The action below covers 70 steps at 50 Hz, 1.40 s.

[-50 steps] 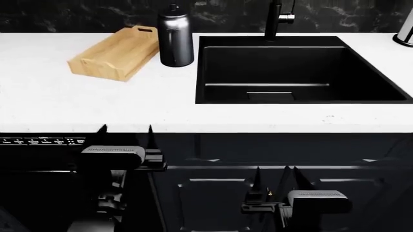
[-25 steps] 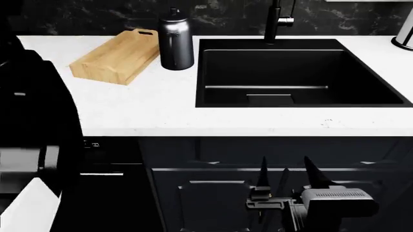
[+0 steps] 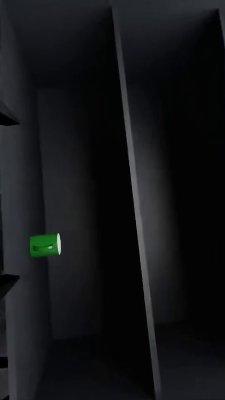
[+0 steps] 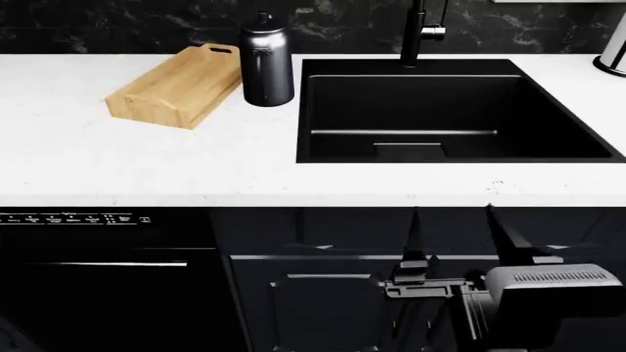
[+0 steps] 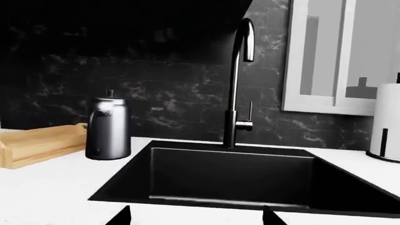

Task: Pick the kettle from the counter and place it on the tray. Then pick the mug from the cabinet and place it on the tray. Then close the cabinet doors.

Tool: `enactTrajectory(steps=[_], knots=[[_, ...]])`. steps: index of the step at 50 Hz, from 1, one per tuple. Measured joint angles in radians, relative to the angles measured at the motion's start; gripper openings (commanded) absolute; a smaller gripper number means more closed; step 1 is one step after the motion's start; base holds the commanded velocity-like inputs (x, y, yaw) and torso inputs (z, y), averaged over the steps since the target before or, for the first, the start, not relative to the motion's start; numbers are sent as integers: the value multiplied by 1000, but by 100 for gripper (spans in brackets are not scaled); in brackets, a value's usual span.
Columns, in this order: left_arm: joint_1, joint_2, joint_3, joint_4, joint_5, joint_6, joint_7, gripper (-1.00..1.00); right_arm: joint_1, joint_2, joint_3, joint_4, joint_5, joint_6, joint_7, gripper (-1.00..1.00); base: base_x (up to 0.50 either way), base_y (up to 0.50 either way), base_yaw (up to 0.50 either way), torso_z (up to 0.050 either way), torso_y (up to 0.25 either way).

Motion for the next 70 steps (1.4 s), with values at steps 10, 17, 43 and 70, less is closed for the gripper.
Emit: enactTrajectory(steps=[10,17,43,70], knots=[[-33,3,2,-28,11,-24,13,100,336,286,-1,-193,483,282,366,100,0,0,0,0,0],[-42,0,6,-33,21,-36,23,100,556,486,-31,-250,839,326,617,100,0,-278,0,0,0],[-51,5,-12,-63,8,-55,15,100,835,742,-120,-278,1228,301,888,100,0,-308,0,0,0],[-52,4,-69,-53,83,-79,29,100,1097,780,-168,-244,1461,349,984,100,400,0,0,0,0]])
